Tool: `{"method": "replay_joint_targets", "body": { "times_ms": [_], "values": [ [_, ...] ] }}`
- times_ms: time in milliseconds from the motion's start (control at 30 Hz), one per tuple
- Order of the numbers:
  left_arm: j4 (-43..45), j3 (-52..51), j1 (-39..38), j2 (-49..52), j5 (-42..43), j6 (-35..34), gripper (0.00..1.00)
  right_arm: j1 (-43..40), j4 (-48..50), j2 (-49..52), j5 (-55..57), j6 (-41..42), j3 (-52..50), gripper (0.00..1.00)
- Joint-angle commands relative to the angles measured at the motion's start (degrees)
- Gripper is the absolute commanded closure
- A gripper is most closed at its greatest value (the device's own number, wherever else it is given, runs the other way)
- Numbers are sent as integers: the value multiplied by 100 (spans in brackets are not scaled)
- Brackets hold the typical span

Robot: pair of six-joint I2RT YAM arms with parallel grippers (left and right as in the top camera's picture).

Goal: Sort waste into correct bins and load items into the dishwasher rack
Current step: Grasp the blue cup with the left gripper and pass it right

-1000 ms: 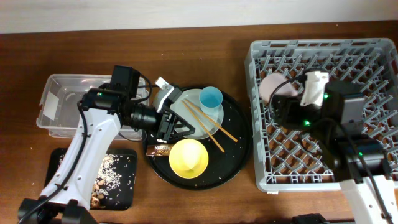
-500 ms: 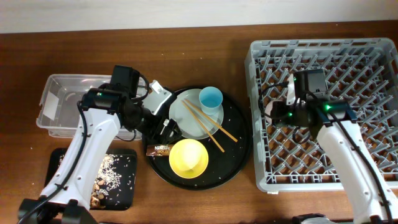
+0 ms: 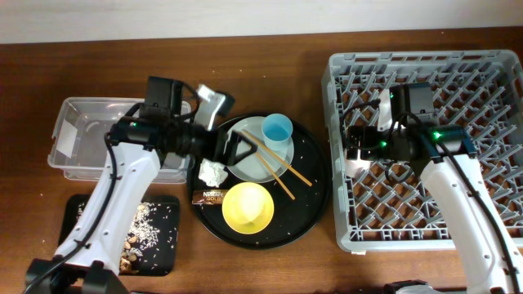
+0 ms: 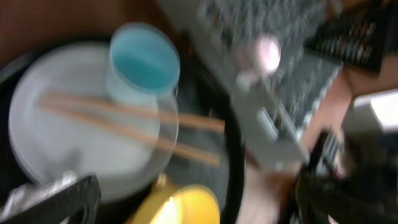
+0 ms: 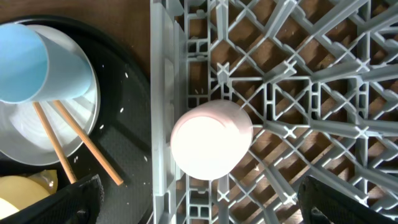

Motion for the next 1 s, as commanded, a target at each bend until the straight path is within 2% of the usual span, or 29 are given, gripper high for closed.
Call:
{"method": "replay_joint_targets", "body": {
  "times_ms": [0,33,67,133,233,267,433,700,767,933,967],
  "values": [
    [1113,31,-481,289,-76,-1589,0,26,11,-52,-68,0,94,2],
    [1443,31,-651,382,-656,-1985,0,26,11,-52,-70,0,94,2],
    [1711,31,-822,487,-1375,-2444,10,26,11,-52,-68,0,94,2],
    [2028,31,-1121,667,-2221,-2966,36,26,11,-52,-68,0,94,2],
    [2186,31,-1633,946,-3652,-3056,56,26,11,-52,-68,0,94,2],
    [2208,31,-1759,1062,-4002,-3224,58,26,11,-52,-68,0,94,2],
    [2610,31,-1906,1572,-4424,-3606,57,26,11,-52,-68,0,94,2],
    [2612,31,-1895,2011,-4465,-3620,57,26,11,-52,-70,0,94,2],
    [2579,31,-1897,2031,-4463,-3617,67,26,11,-52,-68,0,94,2],
    [2312,31,-1888,2028,-4465,-3615,70,26,11,-52,-68,0,94,2],
    [2413,33,-1880,2028,-4465,-3615,77,26,11,-52,-68,-2,94,2]
  ]
}}
